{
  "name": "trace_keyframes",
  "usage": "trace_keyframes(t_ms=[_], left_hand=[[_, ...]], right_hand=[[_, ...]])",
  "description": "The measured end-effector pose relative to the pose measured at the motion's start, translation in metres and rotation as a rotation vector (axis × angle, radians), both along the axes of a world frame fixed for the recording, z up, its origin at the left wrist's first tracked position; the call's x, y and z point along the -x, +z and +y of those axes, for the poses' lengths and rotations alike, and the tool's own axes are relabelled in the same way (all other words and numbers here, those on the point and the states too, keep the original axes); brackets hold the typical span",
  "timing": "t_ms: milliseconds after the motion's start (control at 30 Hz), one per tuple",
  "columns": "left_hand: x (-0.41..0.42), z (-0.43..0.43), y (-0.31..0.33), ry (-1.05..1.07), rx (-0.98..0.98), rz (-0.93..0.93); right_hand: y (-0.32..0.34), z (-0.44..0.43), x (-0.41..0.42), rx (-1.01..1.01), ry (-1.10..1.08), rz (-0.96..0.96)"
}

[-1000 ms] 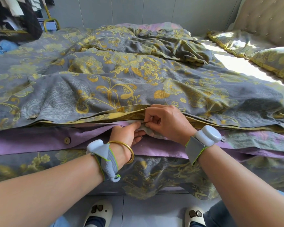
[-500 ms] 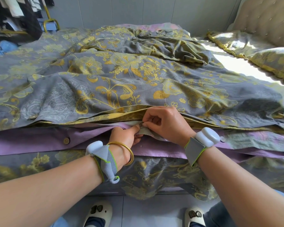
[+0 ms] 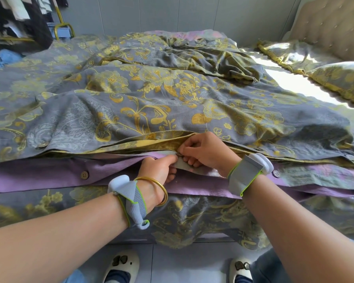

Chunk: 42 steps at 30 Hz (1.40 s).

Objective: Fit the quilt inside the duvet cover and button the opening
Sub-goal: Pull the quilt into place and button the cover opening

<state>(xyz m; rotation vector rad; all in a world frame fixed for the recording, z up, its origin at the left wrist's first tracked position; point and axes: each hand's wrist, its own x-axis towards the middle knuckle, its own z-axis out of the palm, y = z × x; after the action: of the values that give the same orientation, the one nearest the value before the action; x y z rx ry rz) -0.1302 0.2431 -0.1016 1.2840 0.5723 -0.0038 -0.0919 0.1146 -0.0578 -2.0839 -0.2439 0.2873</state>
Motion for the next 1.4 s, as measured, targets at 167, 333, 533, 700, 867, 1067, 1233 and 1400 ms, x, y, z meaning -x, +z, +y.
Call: trace_keyframes(t_ms=[167, 333, 533, 700, 867, 1067, 1233, 1400], left_hand=[[0.008, -0.002, 0.011, -0.113, 0.106, 0.027], [0.009, 0.0, 0.014, -0.098, 0.11, 0.019], [0.008, -0.002, 0.018, -0.086, 0.144, 0.02], [0.009, 0.001, 0.014, -0.066, 0.201, 0.072], [0.008, 0.008, 0.014, 0.013, 0.24, 0.069], [0.001, 0.021, 0.01, 0.047, 0.17, 0.061], [0.0, 0.031, 0.009, 0.084, 0.224, 0.041], [-0.003, 0.043, 0.014, 0.121, 0.265, 0.043]], right_hand=[[0.009, -0.011, 0.005, 0.31, 0.19, -0.302], [0.013, -0.017, 0.012, 0.343, 0.416, -0.337], [0.012, -0.007, 0.006, 0.467, 0.399, -0.583], [0.021, -0.006, -0.004, 0.578, 0.473, -0.446], [0.024, 0.007, -0.012, 0.619, 0.519, -0.356], [0.018, 0.027, -0.018, 0.633, 0.571, -0.49], [0.009, 0.036, -0.026, 0.534, 0.565, -0.553], [0.003, 0.055, -0.029, 0.482, 0.57, -0.627]])
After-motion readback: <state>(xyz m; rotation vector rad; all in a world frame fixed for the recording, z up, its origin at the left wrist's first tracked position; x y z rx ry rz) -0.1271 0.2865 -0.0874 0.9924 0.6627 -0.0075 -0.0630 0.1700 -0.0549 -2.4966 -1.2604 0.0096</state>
